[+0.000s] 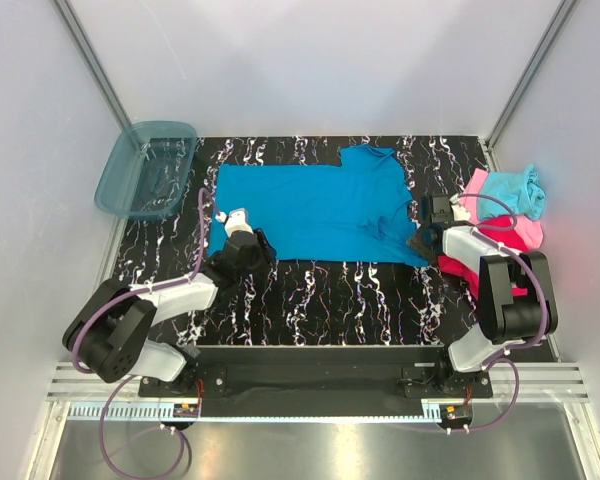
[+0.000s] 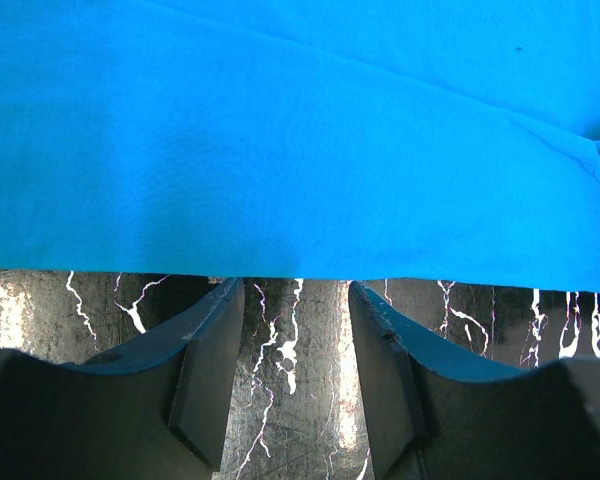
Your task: Fold and stack the t-shirts
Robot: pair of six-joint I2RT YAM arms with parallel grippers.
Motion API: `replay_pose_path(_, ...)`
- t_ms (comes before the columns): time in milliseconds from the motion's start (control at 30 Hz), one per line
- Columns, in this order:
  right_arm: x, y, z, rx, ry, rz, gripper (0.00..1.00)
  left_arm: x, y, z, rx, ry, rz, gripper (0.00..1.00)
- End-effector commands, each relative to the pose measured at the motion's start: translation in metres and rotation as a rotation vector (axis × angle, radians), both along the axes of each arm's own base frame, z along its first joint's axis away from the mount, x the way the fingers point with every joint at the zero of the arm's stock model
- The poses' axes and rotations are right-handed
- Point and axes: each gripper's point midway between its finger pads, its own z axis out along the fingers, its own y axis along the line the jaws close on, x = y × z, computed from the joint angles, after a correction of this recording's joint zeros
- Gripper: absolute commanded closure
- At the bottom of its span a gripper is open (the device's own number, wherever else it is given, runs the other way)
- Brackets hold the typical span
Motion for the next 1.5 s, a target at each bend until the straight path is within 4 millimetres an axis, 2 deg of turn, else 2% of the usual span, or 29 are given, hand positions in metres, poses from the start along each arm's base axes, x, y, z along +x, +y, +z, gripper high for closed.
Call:
replay_pose_path(0, 0.019, -0.006, 0.016, -0.032, -0.061, -0.018, 0.58, 0.01, -0.005, 0.021, -0.033, -0.082, 0.0, 0.49)
replay_pose_path(200, 0.016, -0.008, 0.008, -0.034, -0.039, -0.022, 0.59, 0.01, -0.005, 0.021, -0.033, -0.082, 0.0, 0.49)
replay_pose_path(433, 0.024, -0.007, 0.028, -0.03, -0.097, -0.024, 0.59, 0.01, -0.005, 0.021, -0.035, -0.081, -0.001, 0.49)
replay_pose_path(767, 0.033, -0.001, 0.045, -0.001, -0.137, -0.015, 0.59, 0.01, -0.005, 0.02, -0.033, -0.08, -0.001, 0.49)
replay_pose_path(1133, 0.035, 0.0, 0.037, 0.003, -0.112, -0.016, 0.59, 0.01, -0.005, 0.022, -0.035, -0.085, 0.0, 0.49)
replay_pose_path(1467, 0.038, 0.0, 0.059, 0.007, -0.165, -0.011, 0.59, 0.01, -0.006, 0.02, -0.035, -0.08, -0.002, 0.5)
